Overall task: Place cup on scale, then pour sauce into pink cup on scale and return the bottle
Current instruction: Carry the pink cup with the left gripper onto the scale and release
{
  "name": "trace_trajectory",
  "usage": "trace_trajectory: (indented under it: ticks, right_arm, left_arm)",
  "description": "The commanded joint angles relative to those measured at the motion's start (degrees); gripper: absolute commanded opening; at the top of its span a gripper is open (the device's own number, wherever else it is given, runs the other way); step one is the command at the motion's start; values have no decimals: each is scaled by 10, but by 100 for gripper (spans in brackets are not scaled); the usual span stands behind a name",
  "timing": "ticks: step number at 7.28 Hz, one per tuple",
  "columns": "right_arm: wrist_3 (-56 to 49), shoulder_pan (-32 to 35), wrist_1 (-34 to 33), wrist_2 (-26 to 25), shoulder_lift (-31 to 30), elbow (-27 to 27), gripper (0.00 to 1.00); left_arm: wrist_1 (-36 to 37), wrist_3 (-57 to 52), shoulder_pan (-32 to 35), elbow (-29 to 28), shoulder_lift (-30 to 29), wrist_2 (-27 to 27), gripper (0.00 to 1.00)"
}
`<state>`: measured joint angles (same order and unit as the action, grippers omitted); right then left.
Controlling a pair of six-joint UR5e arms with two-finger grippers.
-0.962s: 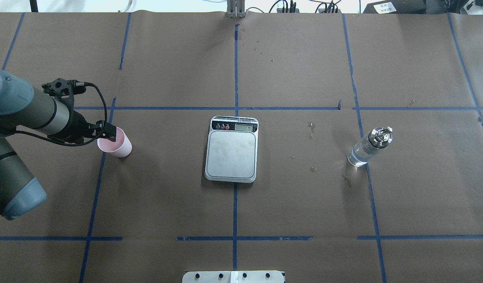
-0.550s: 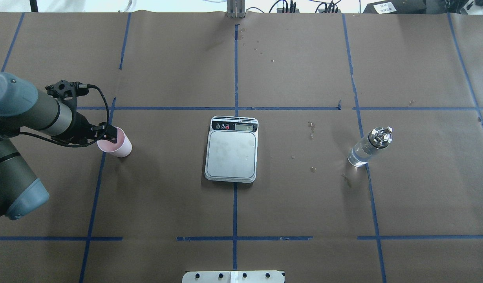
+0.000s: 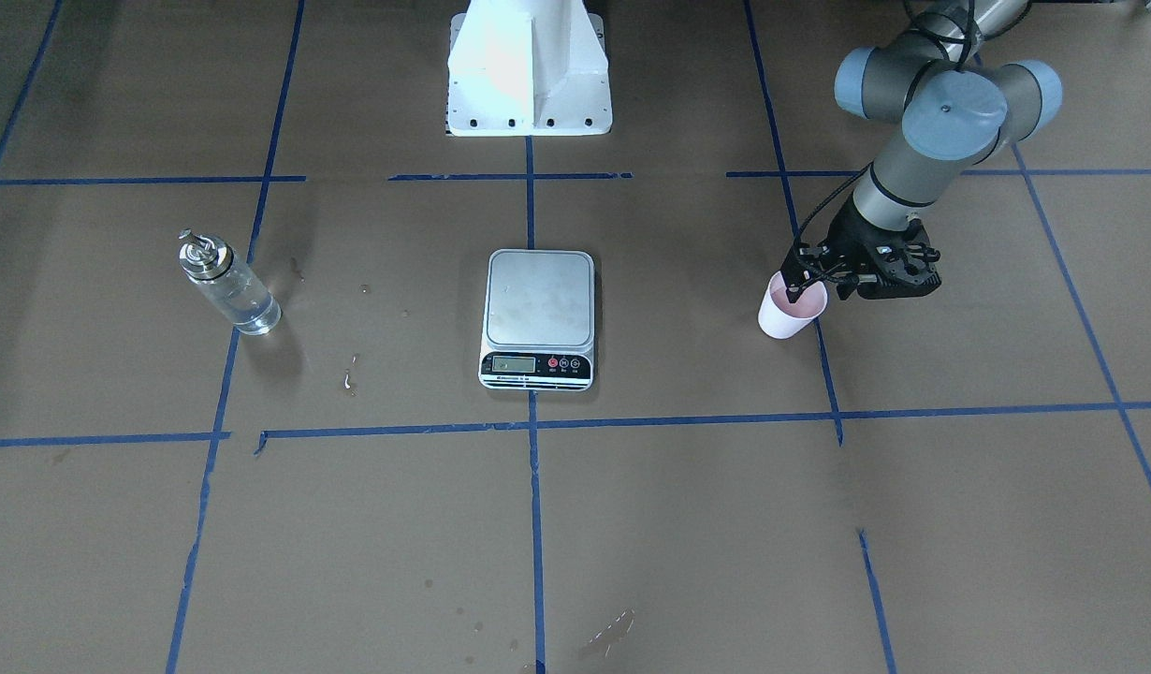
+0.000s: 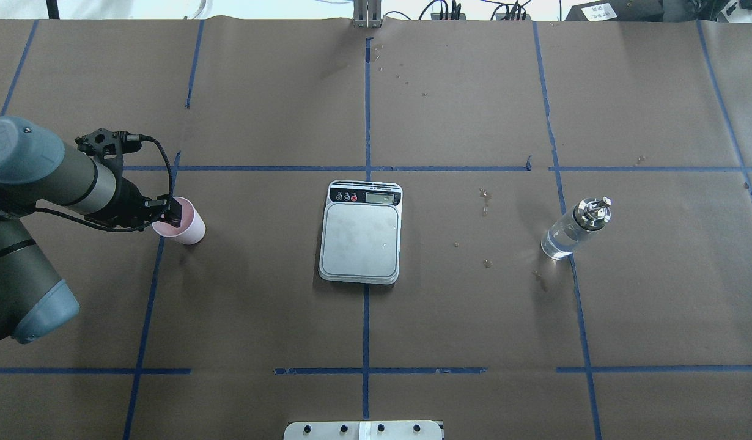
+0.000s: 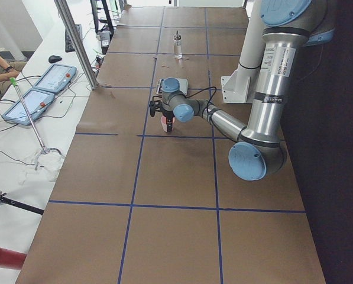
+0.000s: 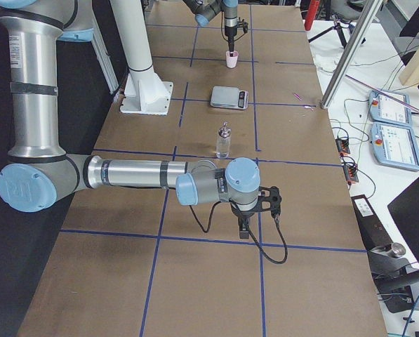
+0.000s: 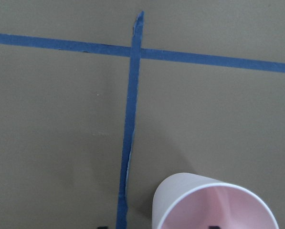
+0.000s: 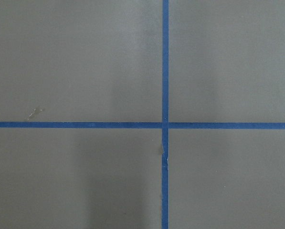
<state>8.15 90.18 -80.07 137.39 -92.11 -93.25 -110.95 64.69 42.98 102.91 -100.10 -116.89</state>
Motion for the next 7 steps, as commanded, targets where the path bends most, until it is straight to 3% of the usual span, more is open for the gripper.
trace_trajectory:
  ticks: [1, 2, 4, 6, 7]
  right_arm:
    - [-1, 0, 0, 1, 0, 0, 100]
    - [-1, 0, 0, 1, 1, -1, 100]
    - [-1, 0, -1, 1, 6, -1, 100]
    - [-1, 0, -1, 2, 10, -1, 100]
    - [-1, 0, -1, 2, 10, -1, 100]
  left_arm:
    - [1, -1, -4, -2, 0, 0, 15]
    - [1, -1, -4, -4, 0, 0, 0]
    - [11, 4, 3, 41, 9, -2, 0]
    - [131, 3, 13, 124, -10, -4, 0]
    - [209, 5, 12, 144, -68, -4, 0]
